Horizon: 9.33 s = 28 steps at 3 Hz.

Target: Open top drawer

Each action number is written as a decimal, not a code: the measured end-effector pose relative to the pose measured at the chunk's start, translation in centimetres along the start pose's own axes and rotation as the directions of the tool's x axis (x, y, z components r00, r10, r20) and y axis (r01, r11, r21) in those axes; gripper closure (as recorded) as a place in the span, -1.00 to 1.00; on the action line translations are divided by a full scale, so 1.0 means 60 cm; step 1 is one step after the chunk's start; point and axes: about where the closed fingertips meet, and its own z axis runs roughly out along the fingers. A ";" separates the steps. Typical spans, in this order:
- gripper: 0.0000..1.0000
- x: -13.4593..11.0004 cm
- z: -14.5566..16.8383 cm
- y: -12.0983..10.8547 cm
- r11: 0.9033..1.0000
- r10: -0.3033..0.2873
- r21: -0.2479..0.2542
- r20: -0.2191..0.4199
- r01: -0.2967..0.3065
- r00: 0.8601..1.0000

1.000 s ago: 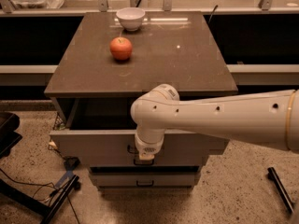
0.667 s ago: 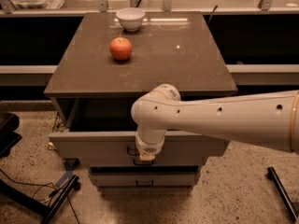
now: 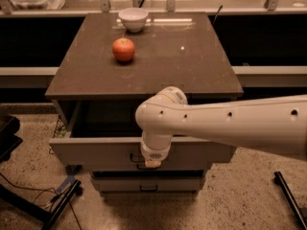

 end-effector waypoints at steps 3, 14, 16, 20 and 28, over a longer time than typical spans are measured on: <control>1.00 0.003 -0.001 0.005 1.000 -0.006 0.005 -0.003 0.006 1.000; 1.00 0.110 -0.175 -0.148 0.979 -0.091 0.179 -0.063 0.101 0.994; 1.00 0.118 -0.103 -0.132 0.984 -0.073 0.163 0.007 0.071 0.997; 1.00 0.170 -0.320 0.039 0.996 0.070 0.072 -0.127 -0.061 0.989; 1.00 0.164 -0.105 -0.066 0.998 -0.005 0.070 0.038 0.002 0.999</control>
Offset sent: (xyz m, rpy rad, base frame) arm -0.1173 -0.0710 0.2422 -0.1245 -0.2994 0.1007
